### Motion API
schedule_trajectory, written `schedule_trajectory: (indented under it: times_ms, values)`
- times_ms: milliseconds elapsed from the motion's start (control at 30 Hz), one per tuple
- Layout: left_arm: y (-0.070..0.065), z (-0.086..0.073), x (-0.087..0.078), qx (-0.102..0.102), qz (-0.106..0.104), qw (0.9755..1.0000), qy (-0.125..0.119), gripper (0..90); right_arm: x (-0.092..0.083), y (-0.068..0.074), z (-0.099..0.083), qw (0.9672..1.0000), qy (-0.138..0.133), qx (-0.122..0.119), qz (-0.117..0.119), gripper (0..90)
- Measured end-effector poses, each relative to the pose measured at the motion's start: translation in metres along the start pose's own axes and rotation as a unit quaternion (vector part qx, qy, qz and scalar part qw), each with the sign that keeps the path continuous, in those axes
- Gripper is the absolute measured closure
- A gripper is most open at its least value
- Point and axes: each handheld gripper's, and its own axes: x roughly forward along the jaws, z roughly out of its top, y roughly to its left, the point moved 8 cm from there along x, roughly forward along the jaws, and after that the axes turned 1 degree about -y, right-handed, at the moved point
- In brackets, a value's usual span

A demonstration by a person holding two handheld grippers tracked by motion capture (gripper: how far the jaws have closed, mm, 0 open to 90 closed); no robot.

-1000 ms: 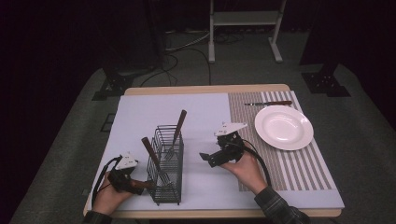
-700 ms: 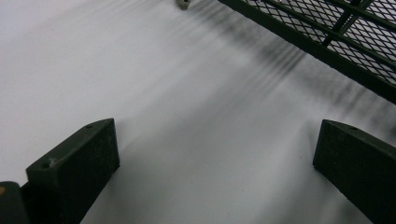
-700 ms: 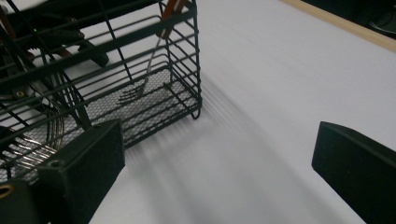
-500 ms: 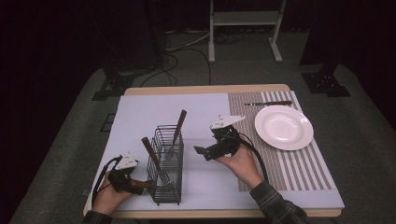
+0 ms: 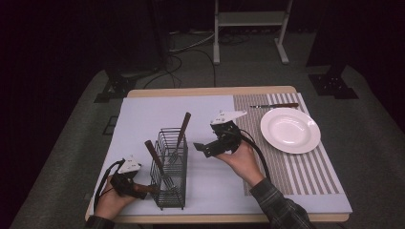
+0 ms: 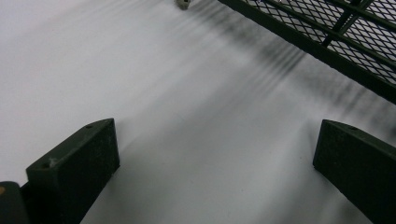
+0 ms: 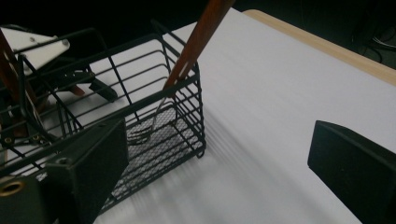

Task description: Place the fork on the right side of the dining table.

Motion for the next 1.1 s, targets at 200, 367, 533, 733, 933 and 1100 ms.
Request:
schedule_trajectory:
  times_ms: [200, 367, 533, 733, 933, 1100]
  values:
    - [0.000, 0.000, 0.000, 0.001, 0.000, 1.0000, 0.000, 0.0, 0.004, -0.001, 0.013, 1.0000, -0.010, 0.002, 0.000, 4.9]
    - [0.000, 0.000, 0.000, 0.001, 0.001, 1.0000, -0.001, 0.0, 0.009, -0.001, 0.023, 0.9999, -0.015, 0.004, 0.002, 5.1]
    - [0.000, 0.000, 0.000, -0.001, 0.001, 1.0000, -0.002, 0.0, 0.015, 0.003, 0.034, 0.9995, -0.027, 0.007, 0.012, 7.0]
    - [0.000, 0.000, 0.000, 0.000, 0.001, 1.0000, -0.002, 0.0, 0.019, 0.005, 0.045, 0.9988, -0.043, 0.013, 0.021, 13.2]
    - [0.000, 0.000, 0.000, -0.001, 0.001, 1.0000, -0.002, 0.0, 0.022, 0.004, 0.052, 0.9984, -0.049, 0.017, 0.023, 17.4]
    - [0.000, 0.000, 0.000, 0.000, 0.001, 1.0000, -0.002, 0.0, 0.027, 0.004, 0.057, 0.9978, -0.057, 0.022, 0.026, 26.4]
